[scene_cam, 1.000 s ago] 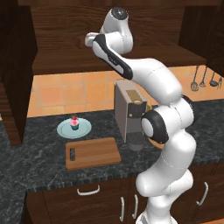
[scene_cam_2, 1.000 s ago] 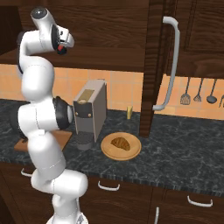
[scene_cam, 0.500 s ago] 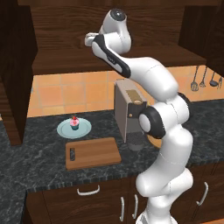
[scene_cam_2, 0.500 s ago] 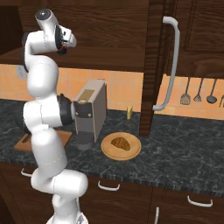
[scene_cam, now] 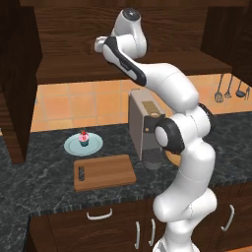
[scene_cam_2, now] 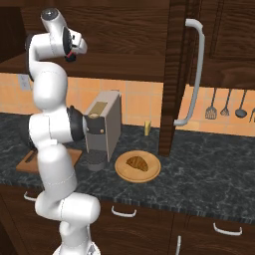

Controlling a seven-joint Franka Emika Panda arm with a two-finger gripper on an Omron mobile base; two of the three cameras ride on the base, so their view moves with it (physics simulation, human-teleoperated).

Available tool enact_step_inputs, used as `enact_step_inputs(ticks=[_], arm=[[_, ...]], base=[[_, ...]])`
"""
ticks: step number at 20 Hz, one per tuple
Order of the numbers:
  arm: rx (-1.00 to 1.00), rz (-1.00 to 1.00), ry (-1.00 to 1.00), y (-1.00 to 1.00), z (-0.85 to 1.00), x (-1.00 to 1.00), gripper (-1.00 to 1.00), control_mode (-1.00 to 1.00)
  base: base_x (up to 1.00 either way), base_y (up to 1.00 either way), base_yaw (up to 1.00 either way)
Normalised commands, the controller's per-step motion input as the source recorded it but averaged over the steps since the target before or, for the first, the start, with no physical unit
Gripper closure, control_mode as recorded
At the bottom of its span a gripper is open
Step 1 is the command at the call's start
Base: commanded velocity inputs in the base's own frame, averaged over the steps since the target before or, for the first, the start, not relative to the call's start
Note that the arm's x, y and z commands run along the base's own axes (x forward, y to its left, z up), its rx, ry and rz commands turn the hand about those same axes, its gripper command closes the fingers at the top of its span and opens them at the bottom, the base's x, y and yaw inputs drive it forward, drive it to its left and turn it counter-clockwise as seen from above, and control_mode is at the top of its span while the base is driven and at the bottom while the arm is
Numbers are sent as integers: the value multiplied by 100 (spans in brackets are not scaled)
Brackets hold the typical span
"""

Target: From the different types of pastries on the counter, select a croissant and place it on the cutting board. Then retrieve a jar of jam from the cabinet and place it alongside the croissant on the cutting board.

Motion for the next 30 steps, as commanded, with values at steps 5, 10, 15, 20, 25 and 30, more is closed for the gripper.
enact_step_inputs(ticks=[5, 10, 15, 20, 25, 30], arm=[[0, 0, 12, 1, -13, 2, 100, -100], [0, 0, 2, 4, 20, -1, 100, -100], [0, 0, -7, 24, 82, -64, 100, -100], [0, 0, -24, 7, -18, -100, 100, -100], [0, -1, -22, 1, -68, -100, 100, -100], [6, -1, -15, 0, -74, -100, 100, -100]], base=[[0, 0, 0], [0, 0, 0], [0, 0, 0], [0, 0, 0], [0, 0, 0], [0, 0, 0]])
